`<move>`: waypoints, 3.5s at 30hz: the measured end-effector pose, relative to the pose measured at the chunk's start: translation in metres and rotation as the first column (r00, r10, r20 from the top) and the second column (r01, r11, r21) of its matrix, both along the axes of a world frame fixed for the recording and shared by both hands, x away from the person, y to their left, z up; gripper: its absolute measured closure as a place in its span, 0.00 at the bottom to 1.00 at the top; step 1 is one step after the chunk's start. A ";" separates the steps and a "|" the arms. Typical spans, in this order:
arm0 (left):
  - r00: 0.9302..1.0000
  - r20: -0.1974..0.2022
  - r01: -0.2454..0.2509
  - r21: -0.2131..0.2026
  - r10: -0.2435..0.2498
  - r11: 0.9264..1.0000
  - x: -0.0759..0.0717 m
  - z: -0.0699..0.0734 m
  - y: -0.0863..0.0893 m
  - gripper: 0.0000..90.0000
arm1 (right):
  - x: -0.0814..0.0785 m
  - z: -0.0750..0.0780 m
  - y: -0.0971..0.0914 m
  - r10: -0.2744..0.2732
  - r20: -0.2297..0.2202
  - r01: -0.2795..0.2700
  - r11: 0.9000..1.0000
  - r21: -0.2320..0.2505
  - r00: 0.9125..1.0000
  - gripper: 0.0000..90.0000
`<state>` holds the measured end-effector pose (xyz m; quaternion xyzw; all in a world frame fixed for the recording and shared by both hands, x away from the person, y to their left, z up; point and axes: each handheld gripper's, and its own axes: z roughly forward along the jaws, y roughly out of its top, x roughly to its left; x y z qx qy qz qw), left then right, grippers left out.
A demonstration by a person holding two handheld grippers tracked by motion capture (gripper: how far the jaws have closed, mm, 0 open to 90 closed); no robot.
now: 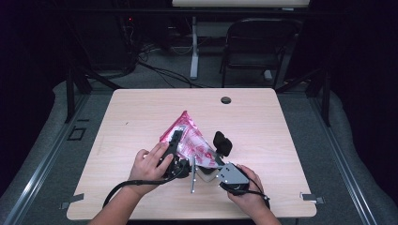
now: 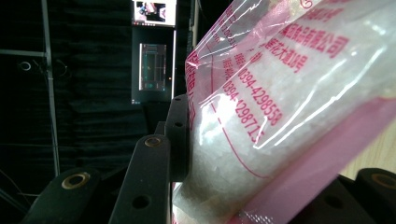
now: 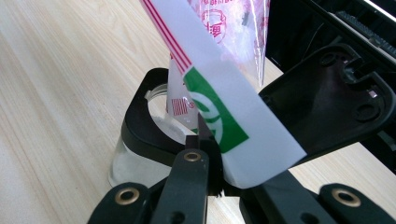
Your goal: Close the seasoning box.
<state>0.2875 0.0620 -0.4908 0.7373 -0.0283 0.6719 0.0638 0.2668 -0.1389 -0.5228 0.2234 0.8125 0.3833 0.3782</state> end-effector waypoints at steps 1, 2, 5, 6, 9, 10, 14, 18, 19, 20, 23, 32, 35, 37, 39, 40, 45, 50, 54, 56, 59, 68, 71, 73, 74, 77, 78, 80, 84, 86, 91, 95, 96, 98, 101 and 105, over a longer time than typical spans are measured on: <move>1.000 0.002 0.002 0.002 -0.002 1.000 0.000 0.000 0.000 0.78 | 0.000 0.000 0.000 0.001 -0.007 0.000 1.000 0.002 1.000 1.00; 1.000 -0.003 -0.001 0.002 0.001 1.000 0.000 -0.001 0.000 0.78 | 0.000 -0.001 0.000 0.000 -0.009 0.000 1.000 0.001 1.000 1.00; 1.000 0.000 0.001 0.001 -0.001 1.000 0.000 0.000 0.000 0.78 | 0.000 -0.001 0.000 0.000 -0.007 0.000 1.000 -0.002 1.000 1.00; 1.000 -0.005 -0.001 0.000 0.001 1.000 0.000 -0.001 0.000 0.78 | 0.000 -0.001 0.000 0.001 -0.007 -0.001 1.000 0.000 1.000 1.00; 1.000 -0.004 -0.001 0.001 0.001 1.000 0.000 -0.001 0.000 0.78 | 0.000 -0.001 0.000 -0.001 -0.007 0.001 1.000 -0.002 1.000 1.00; 1.000 -0.004 -0.001 0.002 0.001 1.000 0.000 -0.001 0.000 0.78 | 0.000 -0.001 0.000 -0.001 -0.008 0.001 1.000 -0.003 1.000 1.00; 1.000 -0.002 0.000 0.001 0.000 1.000 0.000 0.000 0.000 0.78 | 0.000 -0.001 0.000 -0.001 -0.008 0.001 1.000 -0.002 1.000 1.00; 1.000 0.001 0.001 0.000 -0.001 1.000 0.000 0.000 0.000 0.78 | 0.000 -0.001 0.000 0.000 -0.007 0.000 1.000 -0.003 1.000 1.00; 1.000 -0.005 0.001 -0.006 -0.001 1.000 0.000 -0.001 0.000 0.78 | 0.000 -0.001 0.000 0.001 -0.008 -0.001 1.000 -0.002 1.000 1.00; 1.000 -0.006 0.000 -0.004 0.000 1.000 0.000 -0.001 0.000 0.78 | 0.000 -0.001 0.000 0.000 -0.008 0.000 1.000 -0.003 1.000 1.00; 1.000 -0.009 -0.002 -0.004 0.002 1.000 0.000 -0.001 0.000 0.78 | 0.000 -0.001 0.001 0.000 -0.006 0.000 1.000 -0.003 1.000 1.00; 1.000 -0.010 -0.001 -0.003 0.001 1.000 0.000 -0.001 0.000 0.78 | 0.000 -0.001 0.001 0.000 -0.006 0.000 1.000 -0.004 1.000 1.00; 1.000 -0.010 -0.001 -0.003 0.001 1.000 0.000 -0.001 0.000 0.78 | 0.000 -0.001 0.001 0.000 -0.007 0.000 1.000 -0.002 1.000 1.00; 1.000 -0.011 -0.001 -0.003 0.001 1.000 0.000 -0.001 0.000 0.78 | 0.000 -0.001 0.001 0.001 -0.005 -0.001 1.000 -0.003 1.000 1.00; 1.000 -0.009 -0.001 -0.002 0.001 1.000 -0.001 -0.001 0.000 0.78 | 0.000 -0.001 0.000 0.000 -0.006 0.000 1.000 -0.002 1.000 1.00; 1.000 0.003 0.006 0.002 -0.006 1.000 0.000 0.000 0.000 0.78 | 0.000 -0.001 0.000 0.000 -0.006 0.000 1.000 -0.001 1.000 1.00; 1.000 -0.010 0.003 -0.008 -0.003 1.000 0.000 -0.001 0.000 0.78 | 0.000 -0.001 0.000 -0.001 -0.006 0.001 1.000 0.000 1.000 1.00; 1.000 -0.001 0.007 -0.002 -0.007 1.000 0.000 0.000 0.000 0.78 | 0.001 -0.001 0.000 -0.001 -0.003 0.001 1.000 0.000 1.000 1.00; 1.000 -0.008 0.001 -0.003 -0.001 1.000 0.000 0.000 0.000 0.78 | 0.001 0.000 0.000 -0.002 -0.004 0.002 1.000 0.000 1.000 1.00; 1.000 -0.009 0.002 -0.005 -0.002 1.000 0.000 -0.001 0.000 0.78 | 0.000 0.000 0.000 -0.002 -0.003 0.002 1.000 -0.001 1.000 1.00; 1.000 -0.013 0.000 -0.006 0.000 1.000 0.000 0.000 0.000 0.78 | 0.000 0.000 0.000 -0.002 -0.004 0.002 1.000 0.000 1.000 1.00; 1.000 -0.011 0.002 -0.006 -0.002 1.000 0.000 0.000 0.000 0.78 | 0.000 -0.001 0.000 -0.001 -0.006 0.001 1.000 0.000 1.000 1.00; 1.000 -0.015 0.000 -0.005 0.000 1.000 0.000 0.000 0.000 0.78 | 0.000 -0.001 0.000 -0.001 -0.006 0.001 1.000 -0.001 1.000 1.00; 1.000 -0.014 0.001 -0.006 -0.001 1.000 0.000 0.000 0.000 0.78 | 0.001 -0.001 0.000 0.000 -0.006 0.000 1.000 0.000 1.000 1.00; 1.000 -0.013 0.001 -0.006 -0.002 1.000 0.000 0.000 0.000 0.78 | 0.001 -0.001 0.000 0.000 -0.006 0.000 1.000 0.000 1.000 1.00; 1.000 -0.002 0.004 0.002 -0.004 1.000 0.000 0.001 0.000 0.78 | 0.000 -0.001 0.000 -0.002 -0.005 0.002 1.000 0.000 1.000 1.00; 1.000 -0.014 -0.001 -0.004 0.001 1.000 0.000 0.000 0.000 0.78 | 0.000 -0.001 0.000 -0.002 -0.005 0.002 1.000 0.000 1.000 1.00; 1.000 -0.012 0.000 -0.004 0.000 1.000 0.000 0.000 0.000 0.78 | 0.000 -0.001 0.000 -0.003 -0.006 0.003 1.000 0.000 1.000 1.00; 1.000 -0.014 0.000 -0.007 0.000 1.000 0.000 0.000 0.000 0.78 | 0.000 -0.001 0.000 -0.001 -0.006 0.001 1.000 -0.001 1.000 1.00; 1.000 -0.012 0.002 -0.006 -0.003 1.000 0.000 0.000 0.000 0.78 | 0.000 -0.001 0.000 -0.002 -0.006 0.002 1.000 -0.001 1.000 1.00; 1.000 -0.010 0.004 -0.005 -0.004 1.000 0.000 0.000 0.000 0.78 | 0.001 -0.001 0.000 -0.001 -0.005 0.001 1.000 0.000 1.000 1.00; 1.000 -0.005 0.007 0.000 -0.007 1.000 0.000 0.000 -0.001 0.78 | 0.000 -0.001 0.000 0.001 -0.005 -0.001 1.000 0.001 1.000 1.00; 1.000 -0.006 0.006 0.001 -0.006 1.000 0.000 0.001 -0.001 0.78 | 0.000 -0.001 0.000 0.000 -0.005 0.000 1.000 -0.002 1.000 1.00; 1.000 -0.004 0.007 0.001 -0.007 1.000 0.000 0.000 -0.001 0.78 | 0.000 -0.001 0.000 -0.001 -0.005 0.001 1.000 -0.003 1.000 1.00; 1.000 -0.003 0.008 -0.002 -0.008 1.000 0.000 0.001 -0.001 0.78 | 0.000 -0.002 0.000 0.000 -0.002 0.000 1.000 -0.005 1.000 1.00; 1.000 0.007 0.013 0.001 -0.013 1.000 0.000 0.001 -0.001 0.78 | 0.000 -0.001 0.000 -0.001 -0.003 0.001 1.000 -0.003 1.000 1.00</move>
